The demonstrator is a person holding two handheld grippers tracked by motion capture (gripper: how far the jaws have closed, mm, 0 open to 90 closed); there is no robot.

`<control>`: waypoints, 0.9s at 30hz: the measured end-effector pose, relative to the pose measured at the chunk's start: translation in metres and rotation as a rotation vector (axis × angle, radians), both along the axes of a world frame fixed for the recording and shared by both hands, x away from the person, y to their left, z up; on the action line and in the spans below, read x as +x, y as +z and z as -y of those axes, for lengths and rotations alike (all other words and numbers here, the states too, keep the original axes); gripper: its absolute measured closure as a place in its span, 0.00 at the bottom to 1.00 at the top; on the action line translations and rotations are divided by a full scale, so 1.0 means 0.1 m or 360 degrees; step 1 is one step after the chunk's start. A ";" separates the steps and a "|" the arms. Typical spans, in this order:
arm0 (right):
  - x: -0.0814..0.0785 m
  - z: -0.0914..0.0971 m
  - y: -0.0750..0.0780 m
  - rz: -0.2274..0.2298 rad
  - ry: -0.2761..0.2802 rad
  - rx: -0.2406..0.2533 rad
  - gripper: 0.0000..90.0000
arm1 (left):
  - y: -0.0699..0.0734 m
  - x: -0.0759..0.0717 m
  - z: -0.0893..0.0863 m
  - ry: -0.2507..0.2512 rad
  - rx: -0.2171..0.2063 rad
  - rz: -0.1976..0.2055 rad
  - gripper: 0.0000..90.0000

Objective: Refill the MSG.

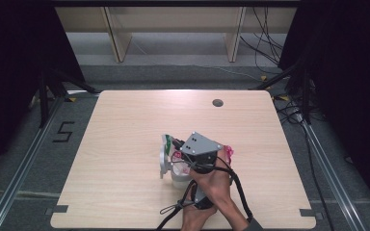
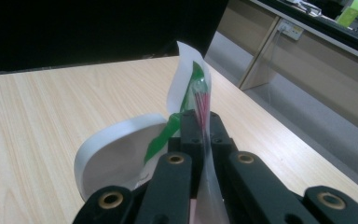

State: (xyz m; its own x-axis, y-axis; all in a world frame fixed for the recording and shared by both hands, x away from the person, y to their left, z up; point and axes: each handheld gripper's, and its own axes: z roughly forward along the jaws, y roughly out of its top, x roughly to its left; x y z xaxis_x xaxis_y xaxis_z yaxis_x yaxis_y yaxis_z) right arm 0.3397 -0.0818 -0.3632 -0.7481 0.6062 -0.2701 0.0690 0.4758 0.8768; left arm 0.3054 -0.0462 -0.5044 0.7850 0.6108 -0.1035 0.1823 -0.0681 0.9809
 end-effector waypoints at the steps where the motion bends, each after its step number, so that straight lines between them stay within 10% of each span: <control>1: 0.00 0.00 0.00 0.0013 0.0002 0.0000 1.00 | 0.01 -0.01 0.00 0.0004 -0.0019 -0.0006 0.84; 27: 0.00 0.00 0.01 -0.0006 0.0010 0.0016 1.00 | 0.01 0.00 0.01 0.0010 -0.0016 0.0007 0.84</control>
